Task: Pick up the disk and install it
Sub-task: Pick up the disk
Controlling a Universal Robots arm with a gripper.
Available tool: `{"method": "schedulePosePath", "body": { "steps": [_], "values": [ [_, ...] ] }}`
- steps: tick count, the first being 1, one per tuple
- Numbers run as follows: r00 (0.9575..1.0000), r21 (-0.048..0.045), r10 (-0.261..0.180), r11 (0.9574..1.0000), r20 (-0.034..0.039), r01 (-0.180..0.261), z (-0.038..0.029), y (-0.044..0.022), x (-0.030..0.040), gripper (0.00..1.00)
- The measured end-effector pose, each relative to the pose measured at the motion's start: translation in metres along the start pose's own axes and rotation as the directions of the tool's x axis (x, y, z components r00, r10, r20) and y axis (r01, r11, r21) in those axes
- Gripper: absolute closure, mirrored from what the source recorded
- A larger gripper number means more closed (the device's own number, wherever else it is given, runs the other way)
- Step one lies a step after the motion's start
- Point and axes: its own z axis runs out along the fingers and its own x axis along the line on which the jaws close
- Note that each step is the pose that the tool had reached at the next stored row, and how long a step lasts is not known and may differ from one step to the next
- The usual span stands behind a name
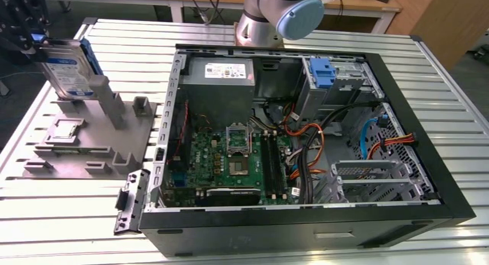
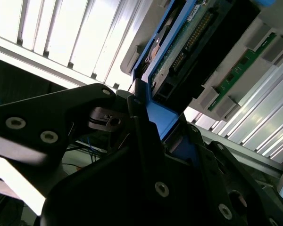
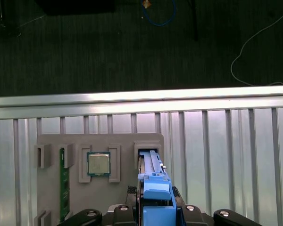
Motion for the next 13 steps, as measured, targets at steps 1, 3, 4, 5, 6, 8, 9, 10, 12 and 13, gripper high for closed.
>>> {"method": "schedulePosePath", "body": {
  "steps": [1, 3, 4, 5, 6, 8, 9, 10, 12, 13],
  "values": [
    [1.0, -0.0001, 0.0, 1.0, 0.0, 0.0, -0.0007, 0.0, 0.0, 0.64],
    [1.0, 0.0001, 0.0, 1.0, 0.0001, 0.0, -0.0022, 0.0, 0.0, 0.64],
    [1.0, 0.0001, 0.0, 1.0, 0.0001, 0.0, -0.0032, 0.0, 0.0, 0.64],
    [1.0, 0.0001, 0.0, 1.0, 0.0001, 0.0, -0.0041, 0.0, -0.0001, 0.64],
    [1.0, 0.0001, 0.0, 1.0, 0.0, 0.0, -0.0053, 0.0, -0.0001, 0.64],
    [1.0, 0.0, 0.0, 1.0, 0.0, 0.0, -0.0075, 0.0, -0.0001, 0.64],
    [1.0, 0.0001, 0.0, 1.0, 0.0001, 0.0, -0.0082, 0.0, -0.0001, 0.64],
    [1.0, 0.0001, 0.0, 1.0, 0.0, 0.0, -0.0091, 0.0, -0.0001, 0.64],
    [1.0, 0.0004, 0.0, 1.0, 0.0002, 0.0, -0.0096, 0.0001, -0.0001, 0.64],
    [1.0, 0.0004, 0.0, 1.0, 0.0002, 0.0, -0.0097, 0.0, -0.0001, 0.64]
  ]
}}
